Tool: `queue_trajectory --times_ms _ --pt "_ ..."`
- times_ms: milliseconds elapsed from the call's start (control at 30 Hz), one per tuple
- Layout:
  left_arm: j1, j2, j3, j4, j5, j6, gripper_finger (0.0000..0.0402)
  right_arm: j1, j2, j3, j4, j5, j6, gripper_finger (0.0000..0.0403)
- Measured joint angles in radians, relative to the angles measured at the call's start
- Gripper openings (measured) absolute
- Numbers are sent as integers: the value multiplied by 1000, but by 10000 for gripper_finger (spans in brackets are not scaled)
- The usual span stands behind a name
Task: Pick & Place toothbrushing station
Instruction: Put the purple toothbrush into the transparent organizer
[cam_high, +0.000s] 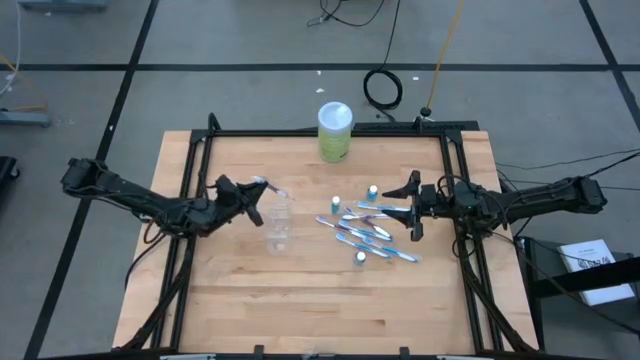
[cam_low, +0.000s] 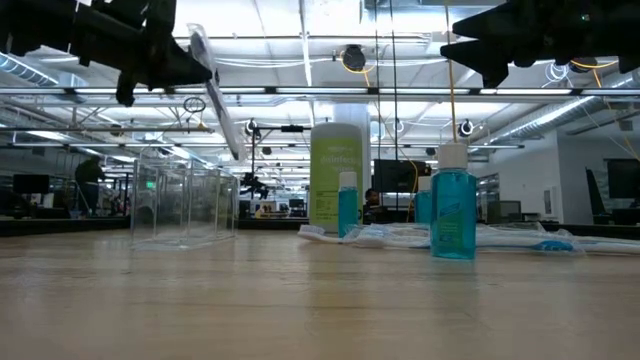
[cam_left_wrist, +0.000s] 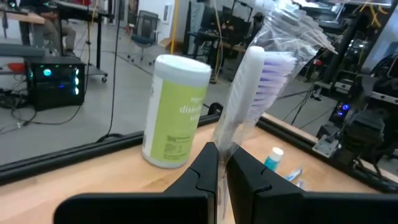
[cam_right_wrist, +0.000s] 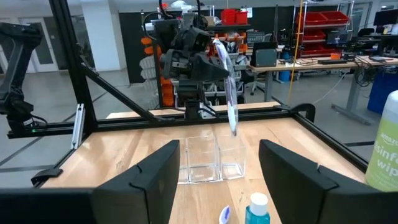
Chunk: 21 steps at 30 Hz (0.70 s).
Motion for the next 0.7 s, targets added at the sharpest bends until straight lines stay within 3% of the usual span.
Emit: queue_trajectory --times_ms 300,700 --pt "3 14 0 -235 -26 -283 12 0 0 0 0 3 0 210" --pt "36 188 0 -248 -18 -506 15 0 0 0 0 4 0 210"
